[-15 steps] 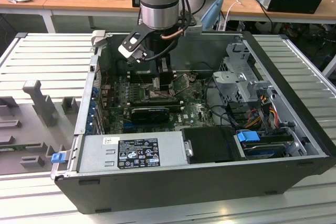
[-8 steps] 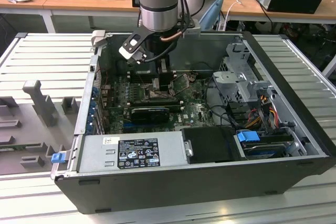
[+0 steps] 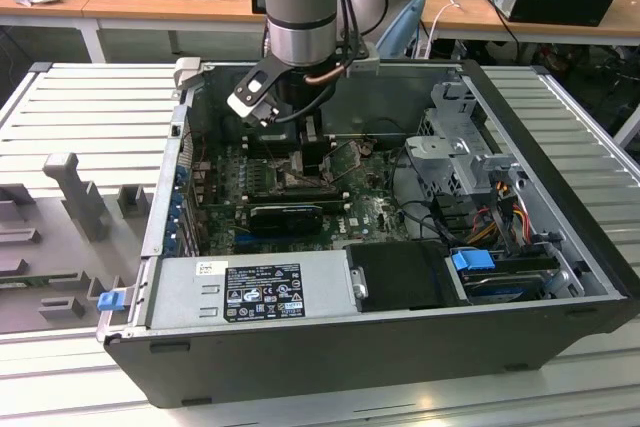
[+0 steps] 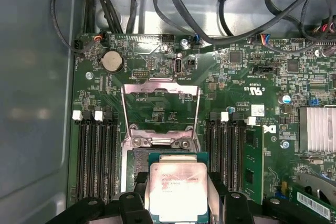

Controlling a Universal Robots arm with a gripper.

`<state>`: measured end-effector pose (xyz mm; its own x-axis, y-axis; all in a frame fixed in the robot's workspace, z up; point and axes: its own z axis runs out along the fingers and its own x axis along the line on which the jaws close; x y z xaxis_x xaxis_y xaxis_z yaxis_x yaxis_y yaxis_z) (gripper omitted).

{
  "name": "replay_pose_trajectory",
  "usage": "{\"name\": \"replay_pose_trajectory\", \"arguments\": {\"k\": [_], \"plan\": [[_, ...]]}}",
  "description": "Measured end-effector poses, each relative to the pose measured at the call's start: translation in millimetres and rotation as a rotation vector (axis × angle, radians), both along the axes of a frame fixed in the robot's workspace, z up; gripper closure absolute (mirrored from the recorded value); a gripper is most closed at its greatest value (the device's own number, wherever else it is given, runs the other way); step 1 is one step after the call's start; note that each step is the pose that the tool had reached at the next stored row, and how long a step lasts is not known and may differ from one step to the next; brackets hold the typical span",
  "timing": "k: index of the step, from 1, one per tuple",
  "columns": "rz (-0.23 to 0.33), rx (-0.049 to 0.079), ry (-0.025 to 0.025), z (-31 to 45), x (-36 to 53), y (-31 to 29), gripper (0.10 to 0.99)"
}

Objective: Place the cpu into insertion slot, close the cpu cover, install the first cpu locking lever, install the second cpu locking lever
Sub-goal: 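Place the cpu into insertion slot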

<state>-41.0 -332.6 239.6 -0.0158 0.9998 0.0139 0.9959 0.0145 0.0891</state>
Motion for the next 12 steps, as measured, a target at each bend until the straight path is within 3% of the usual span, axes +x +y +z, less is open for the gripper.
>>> {"name": "replay_pose_trajectory", "arguments": {"k": [10,12], "plan": [[0.0,0.0,-0.0002,-4.3,-0.4,1.1,0.557],[0.0,0.0,-0.0001,-6.0,-0.7,4.0,0.557]]}}
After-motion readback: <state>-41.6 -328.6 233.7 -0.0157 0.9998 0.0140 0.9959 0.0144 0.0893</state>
